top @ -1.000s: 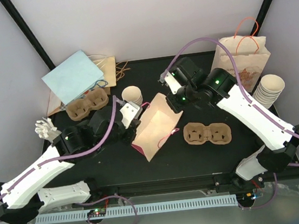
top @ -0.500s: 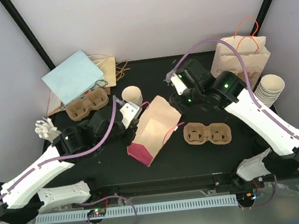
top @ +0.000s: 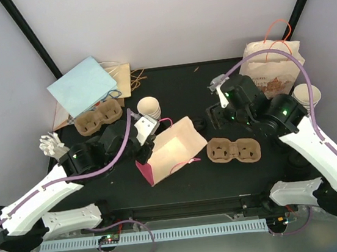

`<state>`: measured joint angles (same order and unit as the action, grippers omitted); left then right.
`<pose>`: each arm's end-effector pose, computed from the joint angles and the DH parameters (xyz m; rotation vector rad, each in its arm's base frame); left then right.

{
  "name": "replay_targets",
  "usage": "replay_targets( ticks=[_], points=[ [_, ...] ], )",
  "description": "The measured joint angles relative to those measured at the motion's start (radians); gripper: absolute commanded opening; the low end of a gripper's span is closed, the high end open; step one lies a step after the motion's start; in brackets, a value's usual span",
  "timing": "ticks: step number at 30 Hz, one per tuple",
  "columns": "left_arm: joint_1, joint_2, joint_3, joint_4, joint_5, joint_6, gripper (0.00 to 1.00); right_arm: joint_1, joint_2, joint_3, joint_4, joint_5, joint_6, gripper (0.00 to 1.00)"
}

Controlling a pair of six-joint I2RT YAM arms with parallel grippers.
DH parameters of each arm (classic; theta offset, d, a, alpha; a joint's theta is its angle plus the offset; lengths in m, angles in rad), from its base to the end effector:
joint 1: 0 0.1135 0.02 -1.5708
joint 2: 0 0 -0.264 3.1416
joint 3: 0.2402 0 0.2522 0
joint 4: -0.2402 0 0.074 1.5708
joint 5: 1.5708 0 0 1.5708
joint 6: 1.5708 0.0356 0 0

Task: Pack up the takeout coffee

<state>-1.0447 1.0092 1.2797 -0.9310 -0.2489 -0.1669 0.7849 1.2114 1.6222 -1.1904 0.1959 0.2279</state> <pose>0.1005 -0.1557 0.3937 0.8247 2.0783 -0.3925 0.1501 0.1401 0.4369 -0.5524 2.2820 0.2736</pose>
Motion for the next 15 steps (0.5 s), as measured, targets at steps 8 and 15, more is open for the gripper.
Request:
replay_targets(
  ticks=[8, 15],
  points=[
    [0.0, -0.015, -0.016, 0.005, -0.002, 0.018, 0.02, -0.063, -0.082, -0.148, 0.017, 0.153, 0.108, 1.0],
    [0.0, -0.024, -0.022, 0.005, -0.002, 0.026, 0.02, -0.098, -0.063, -0.255, -0.013, 0.278, 0.282, 1.0]
  ],
)
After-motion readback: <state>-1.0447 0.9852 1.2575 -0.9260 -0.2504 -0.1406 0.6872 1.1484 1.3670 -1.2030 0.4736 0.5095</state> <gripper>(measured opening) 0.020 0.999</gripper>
